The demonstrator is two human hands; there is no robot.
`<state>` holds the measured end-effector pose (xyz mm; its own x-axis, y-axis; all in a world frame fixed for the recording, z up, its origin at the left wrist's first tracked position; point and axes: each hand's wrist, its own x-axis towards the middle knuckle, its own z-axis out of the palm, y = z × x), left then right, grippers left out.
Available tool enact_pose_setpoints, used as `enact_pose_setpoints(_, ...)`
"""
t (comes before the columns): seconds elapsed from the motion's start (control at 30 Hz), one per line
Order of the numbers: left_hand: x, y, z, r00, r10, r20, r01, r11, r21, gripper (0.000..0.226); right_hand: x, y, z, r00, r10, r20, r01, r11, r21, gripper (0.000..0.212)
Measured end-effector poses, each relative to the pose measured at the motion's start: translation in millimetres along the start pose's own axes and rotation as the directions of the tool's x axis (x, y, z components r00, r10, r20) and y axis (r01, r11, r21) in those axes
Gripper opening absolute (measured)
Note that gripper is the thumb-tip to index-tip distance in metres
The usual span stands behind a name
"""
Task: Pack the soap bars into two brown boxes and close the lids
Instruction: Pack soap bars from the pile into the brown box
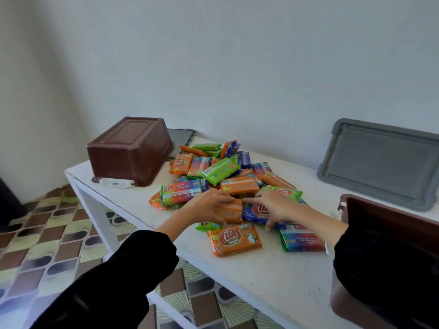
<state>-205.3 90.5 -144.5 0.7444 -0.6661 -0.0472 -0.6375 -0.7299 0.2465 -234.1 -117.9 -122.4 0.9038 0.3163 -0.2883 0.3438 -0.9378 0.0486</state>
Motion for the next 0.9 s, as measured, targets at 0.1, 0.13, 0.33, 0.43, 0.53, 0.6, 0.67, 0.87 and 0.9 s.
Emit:
enact_pose_setpoints(0.1, 1.9, -3.9, 0.4, 1.0, 0.017, -0.009, -0.016, 0.998, 0.053, 0.07, -2.0, -0.6, 4.3, 1.0, 0.011, -0.01, -0.011, 1.0, -0.021, 0.093)
enact_pose_setpoints(0.13, 2.7, -4.2, 0.1, 1.0, 0.02, -0.012, -0.019, 0.997, 0.074, 0.069, -1.1, -1.6, 4.7, 1.0, 0.013, -0.029, -0.013, 1.0, -0.019, 0.091)
enact_pose_setpoints(0.33, 4.4, 1.7, -4.4, 1.0, 0.024, 0.009, -0.025, 0.99, 0.139, 0.066, 0.7, -6.0, 6.0, 0.996, 0.037, -0.075, -0.037, 0.999, 0.003, 0.083)
enact_pose_setpoints(0.43, 4.2, 4.3, -6.2, 1.0, 0.018, 0.015, -0.02, 0.988, 0.151, 0.066, -1.1, -7.5, 3.7, 0.996, 0.043, -0.075, -0.042, 0.999, 0.021, 0.082)
enact_pose_setpoints(0.53, 3.5, 7.1, -10.1, 1.0, 0.019, 0.02, -0.022, 0.99, 0.141, 0.065, -3.6, -8.3, 0.2, 0.996, 0.056, -0.064, -0.052, 0.997, 0.061, 0.084)
enact_pose_setpoints(0.6, 2.3, 7.2, -13.8, 1.0, 0.023, 0.005, -0.024, 0.991, 0.135, 0.065, -6.5, -7.0, -3.5, 0.995, 0.062, -0.075, -0.054, 0.993, 0.103, 0.085)
enact_pose_setpoints(0.67, 1.1, 6.0, -18.4, 1.0, 0.022, -0.02, -0.02, 0.995, 0.102, 0.064, -11.3, -5.1, -9.7, 0.991, 0.067, -0.113, -0.052, 0.99, 0.127, 0.085)
enact_pose_setpoints(0.87, 6.9, 23.2, -49.7, 0.989, 0.076, -0.125, -0.065, 0.994, 0.092, 0.059, -35.9, 12.7, -43.6, 0.954, 0.137, -0.266, -0.079, 0.972, 0.22, 0.083)
enact_pose_setpoints(0.9, 8.7, 28.6, -57.1, 0.985, 0.091, -0.147, -0.077, 0.992, 0.099, 0.058, -41.5, 19.0, -49.6, 0.946, 0.155, -0.287, -0.086, 0.967, 0.24, 0.083)
